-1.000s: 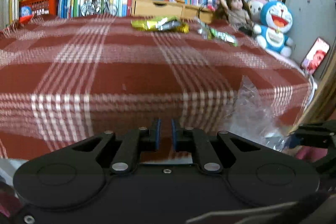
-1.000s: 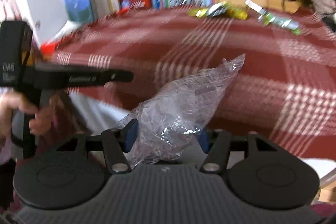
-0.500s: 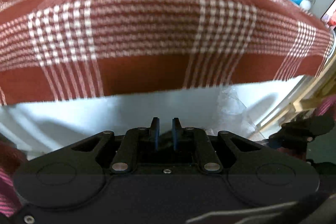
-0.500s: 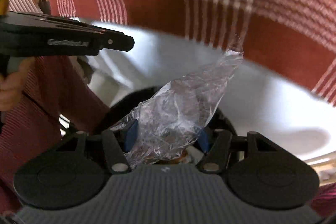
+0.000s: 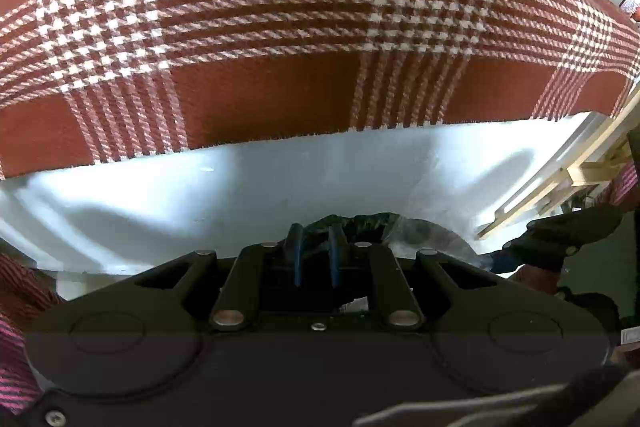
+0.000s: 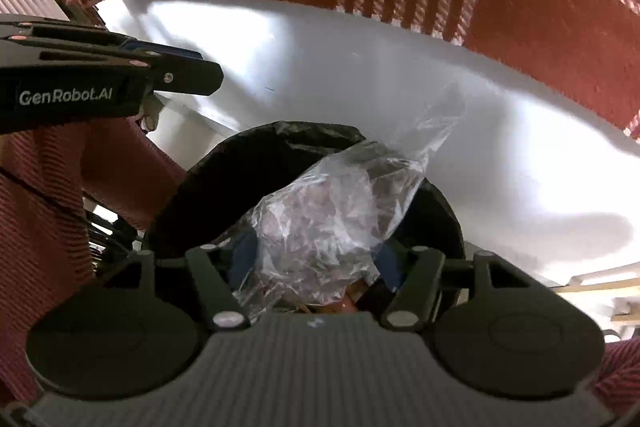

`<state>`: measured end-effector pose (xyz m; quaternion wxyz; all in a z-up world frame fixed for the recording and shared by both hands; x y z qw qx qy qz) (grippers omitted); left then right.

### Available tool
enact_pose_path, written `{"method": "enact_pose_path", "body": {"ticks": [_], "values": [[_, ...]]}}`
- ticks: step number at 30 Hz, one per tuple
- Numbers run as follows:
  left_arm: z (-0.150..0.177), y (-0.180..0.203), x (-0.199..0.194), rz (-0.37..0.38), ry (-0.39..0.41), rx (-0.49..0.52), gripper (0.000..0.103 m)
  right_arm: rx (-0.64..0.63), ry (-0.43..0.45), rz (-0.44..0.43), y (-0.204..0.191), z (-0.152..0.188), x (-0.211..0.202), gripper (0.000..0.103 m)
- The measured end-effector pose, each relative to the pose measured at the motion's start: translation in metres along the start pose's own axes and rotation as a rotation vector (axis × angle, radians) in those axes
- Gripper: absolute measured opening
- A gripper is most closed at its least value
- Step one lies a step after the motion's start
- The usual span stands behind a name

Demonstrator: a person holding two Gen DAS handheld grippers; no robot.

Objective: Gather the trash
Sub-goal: 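Open both tools to drop the items into the black bin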

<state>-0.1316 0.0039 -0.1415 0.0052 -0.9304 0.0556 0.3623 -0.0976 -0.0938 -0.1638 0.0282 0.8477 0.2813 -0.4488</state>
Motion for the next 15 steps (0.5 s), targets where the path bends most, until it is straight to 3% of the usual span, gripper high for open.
{"method": "enact_pose_path", "body": {"ticks": [4, 15], "values": [[-0.001, 0.001, 0.0, 0.0, -0.003, 0.0, 0.032, 0.01, 0.003, 0.002, 0.005, -0.002, -0.002, 0.088], [-0.009, 0.004, -0.01, -0.011, 0.016, 0.014, 0.057, 0.037, 0.039, 0.008, 0.011, -0.006, -0.015, 0.089]]}}
Point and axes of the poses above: each gripper's, at about its wrist camera, not at the fingertips, and x roughly the way its jaws point, y to its right, z to its underside, the point moved 3 cm from there along x, roughly the way its jaws point, and after that the axes turned 12 degrees about y, right-handed, at the moved point
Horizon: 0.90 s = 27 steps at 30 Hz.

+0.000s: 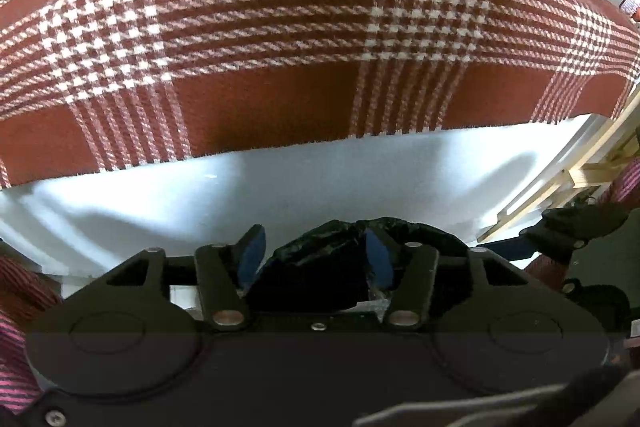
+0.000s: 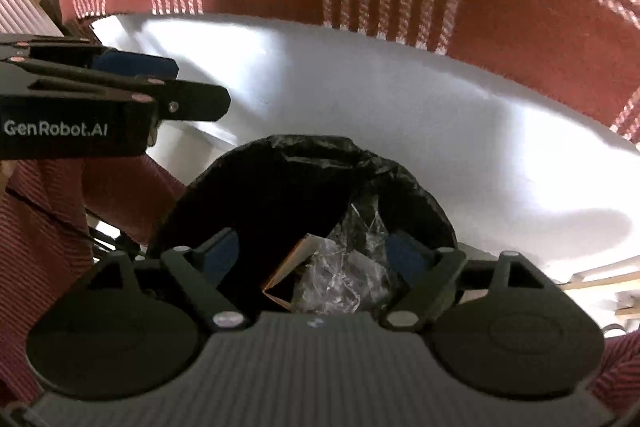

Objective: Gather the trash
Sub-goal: 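Open both tools to drop the items into the black bin, then raise both open tools back over the blanket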

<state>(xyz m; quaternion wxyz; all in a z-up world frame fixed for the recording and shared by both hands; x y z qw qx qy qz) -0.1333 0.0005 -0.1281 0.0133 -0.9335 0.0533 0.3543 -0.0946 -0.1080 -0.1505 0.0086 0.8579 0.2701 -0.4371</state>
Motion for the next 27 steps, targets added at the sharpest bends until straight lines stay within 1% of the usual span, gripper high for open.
{"method": "enact_pose_path", "body": {"ticks": [5, 9, 15, 18, 22, 27], "values": [[-0.006, 0.003, -0.008, -0.008, 0.022, 0.014, 0.068, 0.007, 0.041, 0.003, 0.001, -0.007, -0.014, 0.089], [-0.014, 0.006, -0.017, 0.0, 0.044, 0.02, 0.078, -0.001, 0.084, 0.007, 0.001, -0.016, -0.031, 0.089], [-0.032, 0.011, -0.035, 0.019, 0.084, 0.043, 0.08, -0.02, 0.152, 0.005, -0.001, -0.031, -0.058, 0.09], [-0.047, 0.01, -0.051, 0.051, 0.139, 0.05, 0.08, -0.034, 0.189, -0.009, -0.002, -0.039, -0.076, 0.09], [-0.079, 0.003, -0.074, 0.077, 0.229, 0.056, 0.083, -0.057, 0.255, -0.042, 0.001, -0.056, -0.108, 0.09], [-0.131, -0.009, -0.092, 0.073, 0.34, 0.056, 0.088, -0.043, 0.396, -0.02, 0.018, -0.089, -0.15, 0.092]]}}
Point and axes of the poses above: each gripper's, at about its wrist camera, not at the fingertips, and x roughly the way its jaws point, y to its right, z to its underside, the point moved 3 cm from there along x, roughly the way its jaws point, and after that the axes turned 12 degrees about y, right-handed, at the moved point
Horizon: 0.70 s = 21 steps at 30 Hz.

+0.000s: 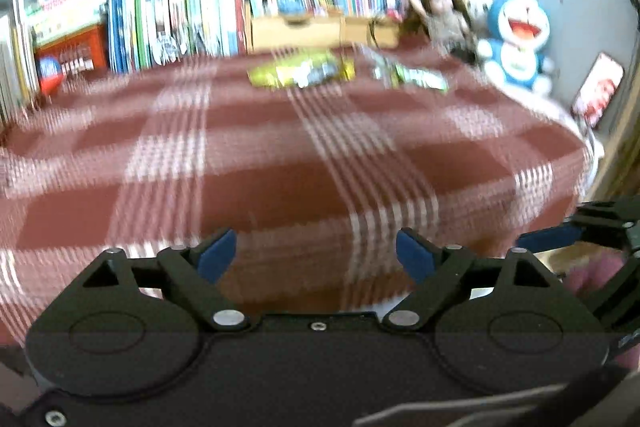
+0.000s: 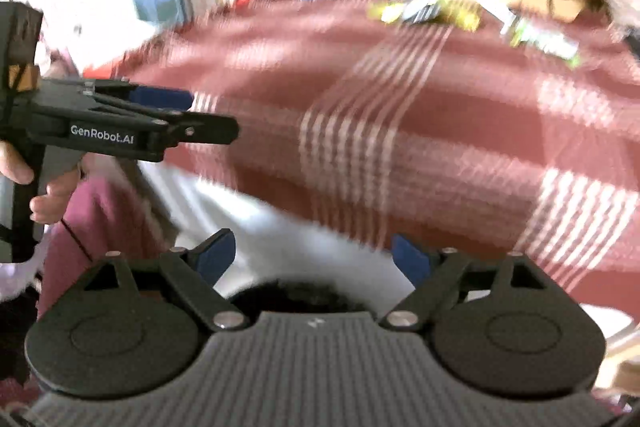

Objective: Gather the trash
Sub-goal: 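Raise both open tools back over the blanket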

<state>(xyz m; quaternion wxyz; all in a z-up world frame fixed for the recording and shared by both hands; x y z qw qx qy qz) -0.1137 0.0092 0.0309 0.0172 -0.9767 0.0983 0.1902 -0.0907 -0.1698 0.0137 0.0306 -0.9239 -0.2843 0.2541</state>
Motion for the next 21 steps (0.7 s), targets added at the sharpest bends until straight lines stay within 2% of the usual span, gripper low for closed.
{"method": "enact_pose_path", "body": {"ticks": [5, 11, 16, 21], "values": [[-0.042, -0.009, 0.019, 0.015, 0.05, -0.005, 0.092, 0.003, 0.124, 0.08, 0.024, -0.042, -0.014, 0.092], [-0.078, -0.011, 0.063, 0.005, 0.076, -0.011, 0.092, -0.016, 0.234, 0.197, 0.058, -0.088, -0.012, 0.093], [-0.105, -0.015, 0.114, -0.001, 0.081, -0.052, 0.092, -0.019, 0.27, 0.302, 0.092, -0.119, 0.005, 0.093], [-0.124, -0.021, 0.171, -0.07, 0.087, -0.051, 0.093, 0.013, 0.267, 0.379, 0.132, -0.14, 0.027, 0.093]]}}
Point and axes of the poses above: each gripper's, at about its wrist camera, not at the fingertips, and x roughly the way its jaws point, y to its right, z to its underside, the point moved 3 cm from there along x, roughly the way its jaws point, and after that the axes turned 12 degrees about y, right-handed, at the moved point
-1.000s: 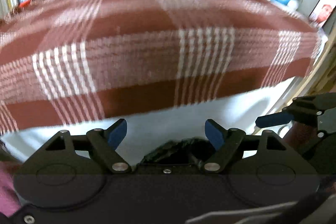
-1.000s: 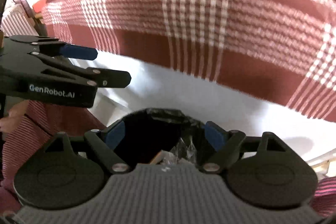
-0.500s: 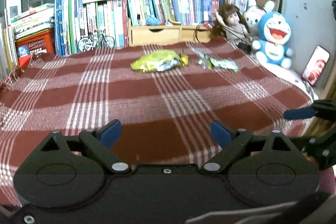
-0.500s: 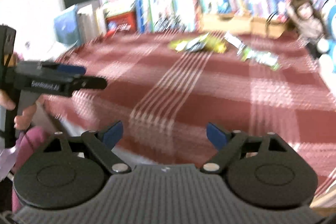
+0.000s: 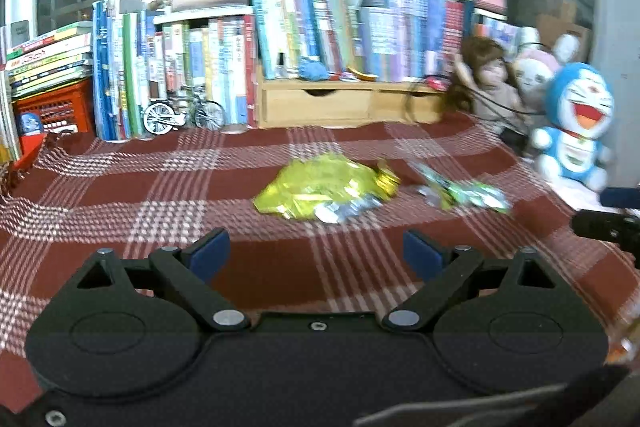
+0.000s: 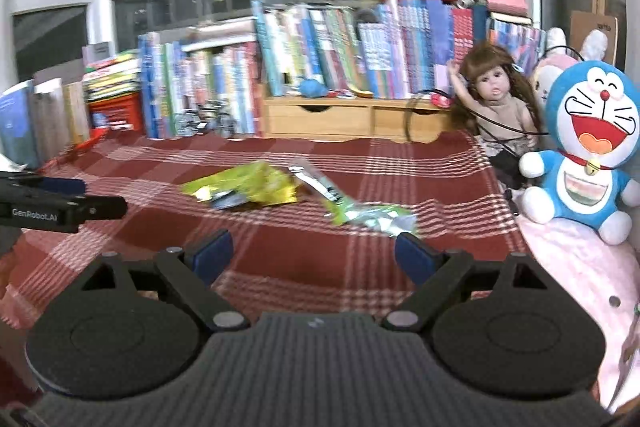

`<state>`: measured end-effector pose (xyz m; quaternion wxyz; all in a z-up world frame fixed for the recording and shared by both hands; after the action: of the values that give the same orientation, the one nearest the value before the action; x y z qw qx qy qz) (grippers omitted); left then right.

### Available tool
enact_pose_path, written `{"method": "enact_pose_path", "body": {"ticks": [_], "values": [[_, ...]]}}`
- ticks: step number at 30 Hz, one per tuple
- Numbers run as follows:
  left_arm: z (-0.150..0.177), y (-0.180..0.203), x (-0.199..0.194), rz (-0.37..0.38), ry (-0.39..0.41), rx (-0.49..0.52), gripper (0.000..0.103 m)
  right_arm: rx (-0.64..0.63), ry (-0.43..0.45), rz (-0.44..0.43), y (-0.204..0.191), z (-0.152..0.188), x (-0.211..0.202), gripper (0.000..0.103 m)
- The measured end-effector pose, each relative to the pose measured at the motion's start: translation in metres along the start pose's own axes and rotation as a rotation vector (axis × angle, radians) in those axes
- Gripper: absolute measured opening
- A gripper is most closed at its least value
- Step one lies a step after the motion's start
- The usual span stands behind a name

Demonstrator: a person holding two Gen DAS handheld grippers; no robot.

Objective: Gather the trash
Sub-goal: 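Raise both open tools back over the blanket, then grasp the yellow foil wrapper with left tool while right tool grasps the green-silver packet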

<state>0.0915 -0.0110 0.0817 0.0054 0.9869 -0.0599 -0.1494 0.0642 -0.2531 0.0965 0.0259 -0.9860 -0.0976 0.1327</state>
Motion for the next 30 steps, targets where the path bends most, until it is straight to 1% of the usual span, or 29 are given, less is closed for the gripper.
{"method": "enact_pose_path", "body": {"ticks": [2, 4, 7, 8, 10, 12, 16, 18, 20, 21, 22, 25, 26, 27, 28, 29, 30], "values": [[-0.002, -0.003, 0.023, -0.026, -0.007, -0.022, 0.093, 0.02, -0.008, 0.039, 0.011, -0.002, 0.019, 0.093], [-0.003, -0.008, 0.048, -0.05, -0.03, -0.073, 0.093, 0.049, -0.012, 0.069, 0.021, -0.001, 0.033, 0.094], [0.002, -0.024, 0.079, -0.065, -0.081, -0.236, 0.093, 0.111, -0.013, 0.12, 0.038, 0.001, 0.058, 0.094], [0.004, -0.031, 0.09, -0.067, -0.1, -0.304, 0.093, 0.136, -0.017, 0.13, 0.043, 0.002, 0.065, 0.094], [0.009, -0.044, 0.108, -0.079, -0.119, -0.446, 0.093, 0.206, -0.022, 0.15, 0.055, 0.005, 0.08, 0.094], [0.016, -0.054, 0.123, -0.091, -0.128, -0.544, 0.093, 0.271, -0.015, 0.182, 0.066, 0.009, 0.094, 0.094], [0.026, -0.059, 0.15, -0.115, -0.165, -0.649, 0.093, 0.386, 0.004, 0.226, 0.084, 0.015, 0.118, 0.096], [0.032, -0.058, 0.159, -0.115, -0.181, -0.7, 0.093, 0.383, 0.005, 0.233, 0.086, 0.016, 0.131, 0.096], [0.04, -0.06, 0.172, -0.121, -0.203, -0.757, 0.094, 0.354, -0.011, 0.241, 0.085, 0.018, 0.145, 0.096], [0.043, -0.059, 0.177, -0.134, -0.205, -0.772, 0.094, 0.34, -0.021, 0.24, 0.084, 0.018, 0.152, 0.096], [0.043, -0.057, 0.178, -0.14, -0.181, -0.769, 0.097, 0.325, -0.036, 0.236, 0.084, 0.02, 0.16, 0.096], [0.041, -0.052, 0.186, -0.159, -0.151, -0.766, 0.098, 0.278, -0.081, 0.238, 0.083, 0.025, 0.181, 0.096], [0.042, -0.051, 0.187, -0.158, -0.134, -0.771, 0.098, 0.26, -0.102, 0.235, 0.082, 0.027, 0.188, 0.094], [0.043, -0.05, 0.188, -0.154, -0.123, -0.776, 0.098, 0.243, -0.132, 0.228, 0.08, 0.03, 0.195, 0.087], [0.044, -0.049, 0.19, -0.155, -0.116, -0.771, 0.099, 0.234, -0.159, 0.218, 0.078, 0.032, 0.199, 0.078], [0.044, -0.047, 0.19, -0.157, -0.107, -0.76, 0.099, 0.226, -0.186, 0.206, 0.075, 0.035, 0.204, 0.074], [0.043, -0.046, 0.191, -0.159, -0.103, -0.75, 0.099, 0.216, -0.207, 0.194, 0.072, 0.038, 0.206, 0.067]]}}
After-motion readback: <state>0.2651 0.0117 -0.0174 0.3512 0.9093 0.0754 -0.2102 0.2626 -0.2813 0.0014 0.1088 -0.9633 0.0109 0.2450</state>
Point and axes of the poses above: each gripper's, at about its wrist camera, not at the fingertips, and x roughly the way its jaws point, y to its right, z to its underside, the point moved 3 cm from there along x, roughly the way its jaws point, and after that the axes turned 12 degrees about y, right-handed, at the moved point
